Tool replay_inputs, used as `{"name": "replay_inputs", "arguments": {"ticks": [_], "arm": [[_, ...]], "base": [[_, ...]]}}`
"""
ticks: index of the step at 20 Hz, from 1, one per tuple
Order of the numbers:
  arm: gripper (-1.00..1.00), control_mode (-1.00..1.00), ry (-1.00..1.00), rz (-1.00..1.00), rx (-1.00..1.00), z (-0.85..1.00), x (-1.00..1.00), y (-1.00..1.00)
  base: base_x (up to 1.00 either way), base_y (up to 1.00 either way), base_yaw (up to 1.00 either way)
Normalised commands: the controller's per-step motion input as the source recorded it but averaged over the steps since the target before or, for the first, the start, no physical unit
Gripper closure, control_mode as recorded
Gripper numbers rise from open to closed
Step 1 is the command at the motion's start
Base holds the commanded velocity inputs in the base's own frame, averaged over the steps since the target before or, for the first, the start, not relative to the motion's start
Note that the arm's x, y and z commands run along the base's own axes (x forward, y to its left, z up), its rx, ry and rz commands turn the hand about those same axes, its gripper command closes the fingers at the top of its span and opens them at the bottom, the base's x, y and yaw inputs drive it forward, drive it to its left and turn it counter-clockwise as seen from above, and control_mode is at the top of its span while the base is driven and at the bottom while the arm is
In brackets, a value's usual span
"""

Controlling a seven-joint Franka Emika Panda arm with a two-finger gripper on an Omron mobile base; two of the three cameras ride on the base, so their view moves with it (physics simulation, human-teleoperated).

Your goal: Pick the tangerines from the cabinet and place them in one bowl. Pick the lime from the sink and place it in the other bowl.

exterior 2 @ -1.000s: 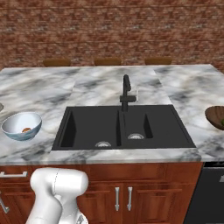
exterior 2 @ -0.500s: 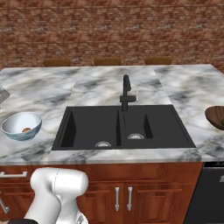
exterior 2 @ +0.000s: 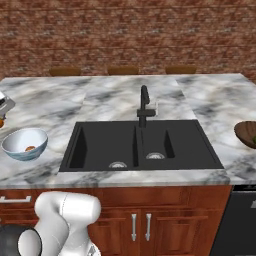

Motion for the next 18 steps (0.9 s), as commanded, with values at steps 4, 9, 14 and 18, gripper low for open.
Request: {"name": "replay_inputs", "arguments": {"ticks": [4,9,14,18], "arm": [[1.00,-1.00,0.02,0.00,0.02,-0.50,0.60,0.20],[1.00,-1.00,0.09,0.00,0.03,-0.58,0.57,0.01],[1.00,-1.00,0.04,-0.01,0.01,-0.57,0.47,0.24],[1.00,-1.00,0.04,-0.03,0.00,-0.46,0.38,0.36]], "base": [[0.00,0.00,0.00],[0.00,0.00,0.00],[0.00,0.00,0.00],[0.00,0.00,0.00]]}}
